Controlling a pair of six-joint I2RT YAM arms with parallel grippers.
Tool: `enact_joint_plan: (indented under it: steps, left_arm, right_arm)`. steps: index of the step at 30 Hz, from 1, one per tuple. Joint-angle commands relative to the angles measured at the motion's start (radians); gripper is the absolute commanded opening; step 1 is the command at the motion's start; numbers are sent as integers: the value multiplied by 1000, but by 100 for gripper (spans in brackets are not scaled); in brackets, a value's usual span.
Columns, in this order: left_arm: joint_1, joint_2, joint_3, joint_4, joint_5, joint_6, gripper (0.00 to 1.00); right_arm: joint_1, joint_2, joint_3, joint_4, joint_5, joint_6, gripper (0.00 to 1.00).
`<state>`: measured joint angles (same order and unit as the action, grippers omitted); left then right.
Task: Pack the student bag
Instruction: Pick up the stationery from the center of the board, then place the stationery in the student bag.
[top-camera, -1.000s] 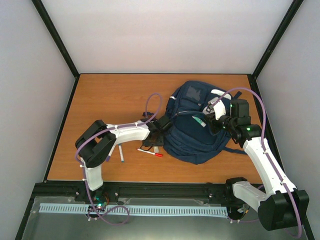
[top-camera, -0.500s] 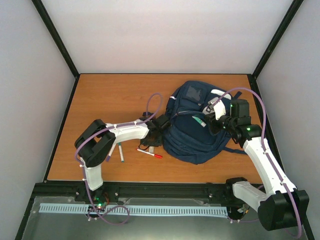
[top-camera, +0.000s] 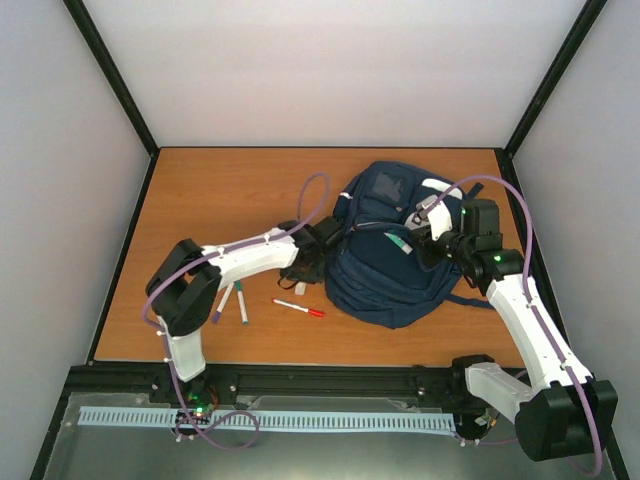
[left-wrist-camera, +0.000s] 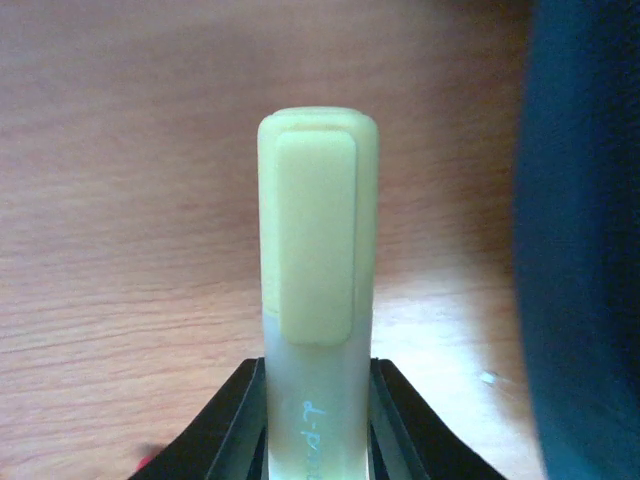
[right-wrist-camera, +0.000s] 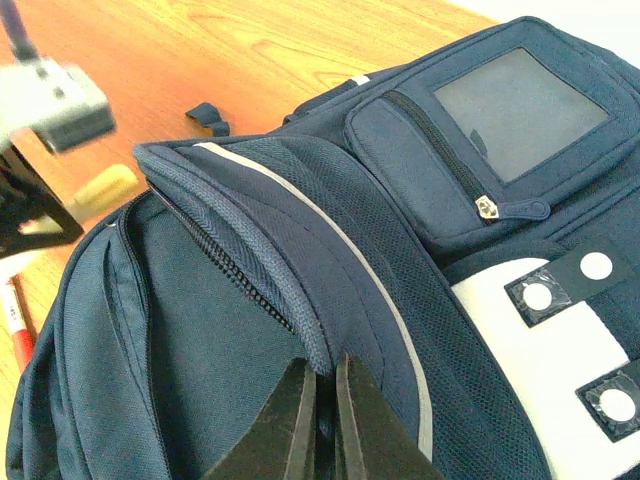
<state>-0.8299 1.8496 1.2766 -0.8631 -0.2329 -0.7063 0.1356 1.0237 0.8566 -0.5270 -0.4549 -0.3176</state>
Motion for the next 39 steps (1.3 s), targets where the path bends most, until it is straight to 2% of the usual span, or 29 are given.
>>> enact_joint_plan:
  steps: [1, 4, 8, 10, 12, 20, 26, 32, 39]
  left_arm:
    - [12, -152, 127, -118, -41, 64, 15]
    - [11, -253, 126, -15, 152, 69, 16]
    - [5, -326, 3, 254, 390, -65, 15]
    - [-11, -336, -67, 435, 460, -159, 15]
    - [-38, -321, -100, 547, 489, -227, 14]
    - [-127, -222, -123, 774, 419, -399, 11]
    - [-132, -160, -155, 932, 348, -546, 10]
    - [-133, -109, -128, 948, 180, -663, 10]
    - [-133, 30, 27, 925, 124, -711, 10]
  right_arm:
    - [-23, -17, -5, 55, -23, -4, 3]
    - [-24, -12, -5, 55, -34, -2, 3]
    - [-24, 1, -10, 55, -57, -1, 3]
    - [-24, 9, -10, 57, -65, 3, 3]
    - [-24, 12, -10, 59, -75, 6, 3]
    - [-24, -23, -22, 76, -127, 7, 3]
    - [-24, -47, -32, 84, -139, 5, 3]
    - [-25, -42, -30, 81, -139, -1, 3]
    - [-27, -43, -31, 78, -144, -3, 3]
